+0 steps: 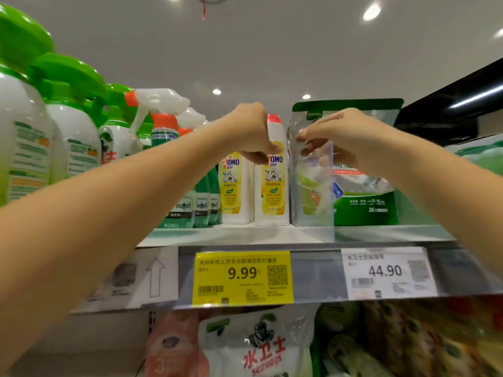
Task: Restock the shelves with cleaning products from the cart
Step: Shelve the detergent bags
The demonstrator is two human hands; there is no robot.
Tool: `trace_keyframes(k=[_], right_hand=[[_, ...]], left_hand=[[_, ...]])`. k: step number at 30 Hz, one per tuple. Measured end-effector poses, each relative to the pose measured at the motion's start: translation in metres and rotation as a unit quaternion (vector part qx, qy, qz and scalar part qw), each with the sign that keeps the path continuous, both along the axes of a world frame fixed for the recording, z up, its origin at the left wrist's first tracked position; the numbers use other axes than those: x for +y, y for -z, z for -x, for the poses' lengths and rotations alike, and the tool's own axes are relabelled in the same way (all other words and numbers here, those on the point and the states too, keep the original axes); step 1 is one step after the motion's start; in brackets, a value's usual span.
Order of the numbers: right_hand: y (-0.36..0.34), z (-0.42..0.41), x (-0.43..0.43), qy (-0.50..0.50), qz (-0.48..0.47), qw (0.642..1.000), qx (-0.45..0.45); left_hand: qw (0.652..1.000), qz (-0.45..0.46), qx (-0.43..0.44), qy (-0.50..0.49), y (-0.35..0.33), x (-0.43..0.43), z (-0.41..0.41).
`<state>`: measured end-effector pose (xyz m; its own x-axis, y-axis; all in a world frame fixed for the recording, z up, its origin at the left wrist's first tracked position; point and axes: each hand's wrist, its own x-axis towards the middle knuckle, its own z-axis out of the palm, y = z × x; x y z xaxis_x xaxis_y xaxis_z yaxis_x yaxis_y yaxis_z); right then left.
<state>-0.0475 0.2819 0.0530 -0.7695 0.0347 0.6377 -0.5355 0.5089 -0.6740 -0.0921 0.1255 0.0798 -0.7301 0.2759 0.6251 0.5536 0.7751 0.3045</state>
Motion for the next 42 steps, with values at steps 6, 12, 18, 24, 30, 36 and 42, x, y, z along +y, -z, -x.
trace_keyframes(k=[6,12,18,24,30,36,42], right_hand=[[0.035,-0.062,0.002,-0.071,0.070,0.986,0.131],[0.127,-0.130,0.007,-0.153,0.028,0.965,0.211],[0.255,-0.152,0.031,-0.021,0.041,0.998,0.040],[0.347,-0.121,0.065,0.130,0.050,0.977,-0.161],[0.378,-0.097,0.092,0.181,-0.014,0.967,-0.181],[0.375,-0.064,0.128,0.102,-0.033,0.967,-0.232],[0.374,-0.035,0.126,0.038,-0.142,0.939,-0.310]], left_hand=[[0.976,-0.091,0.109,0.166,0.039,-0.020,-0.097],[0.884,-0.271,0.102,0.367,0.172,-0.027,-0.158],[0.916,-0.239,-0.036,0.320,0.291,0.014,-0.157],[0.944,-0.183,-0.089,0.259,0.354,0.050,-0.121],[0.975,-0.093,-0.070,0.188,0.384,0.073,-0.109],[0.974,-0.209,-0.019,0.088,0.401,0.109,-0.117],[0.991,-0.127,0.043,0.018,0.404,0.133,-0.091]])
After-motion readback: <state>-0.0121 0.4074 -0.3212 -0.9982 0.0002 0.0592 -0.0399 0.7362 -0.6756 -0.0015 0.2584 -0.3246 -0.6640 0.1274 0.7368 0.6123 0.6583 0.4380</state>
